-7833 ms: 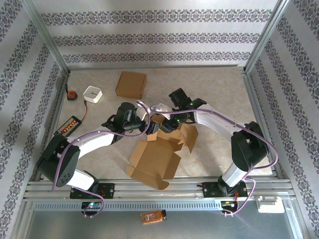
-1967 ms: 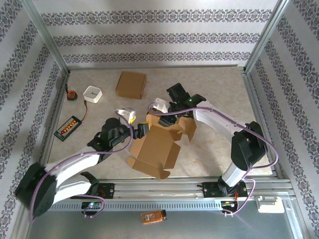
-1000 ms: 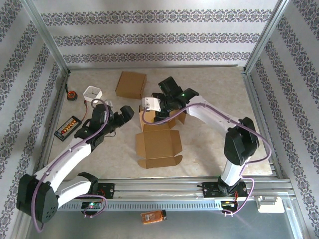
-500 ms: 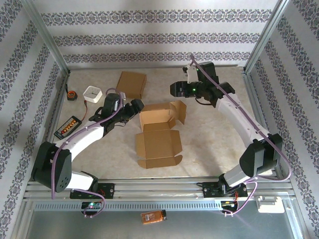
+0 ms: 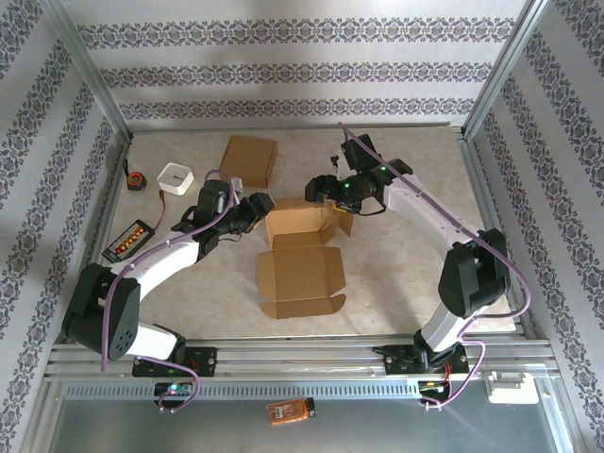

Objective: Fold the paper box

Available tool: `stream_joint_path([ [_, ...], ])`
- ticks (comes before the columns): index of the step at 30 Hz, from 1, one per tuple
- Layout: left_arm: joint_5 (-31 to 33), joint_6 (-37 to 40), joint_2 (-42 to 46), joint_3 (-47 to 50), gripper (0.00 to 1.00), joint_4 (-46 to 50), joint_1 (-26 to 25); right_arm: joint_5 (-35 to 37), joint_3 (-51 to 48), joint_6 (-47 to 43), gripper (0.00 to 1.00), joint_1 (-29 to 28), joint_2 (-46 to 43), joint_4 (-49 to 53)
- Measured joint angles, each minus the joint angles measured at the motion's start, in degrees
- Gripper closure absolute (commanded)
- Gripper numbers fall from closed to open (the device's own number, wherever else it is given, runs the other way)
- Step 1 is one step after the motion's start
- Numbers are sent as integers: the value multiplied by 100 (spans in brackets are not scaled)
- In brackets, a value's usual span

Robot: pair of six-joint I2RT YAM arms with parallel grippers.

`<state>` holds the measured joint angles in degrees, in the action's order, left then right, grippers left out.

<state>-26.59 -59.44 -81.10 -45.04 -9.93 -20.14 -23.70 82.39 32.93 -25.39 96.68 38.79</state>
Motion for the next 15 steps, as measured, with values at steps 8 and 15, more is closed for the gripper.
stream_joint_path([
  [8,-66,2,-98,-9,46,-133,-4,-120,-9,168,17,-74,175,-234],
  [15,-85,2,-146,-9,47,-214,-4,-341,-160,428,36,-76,175,-553],
])
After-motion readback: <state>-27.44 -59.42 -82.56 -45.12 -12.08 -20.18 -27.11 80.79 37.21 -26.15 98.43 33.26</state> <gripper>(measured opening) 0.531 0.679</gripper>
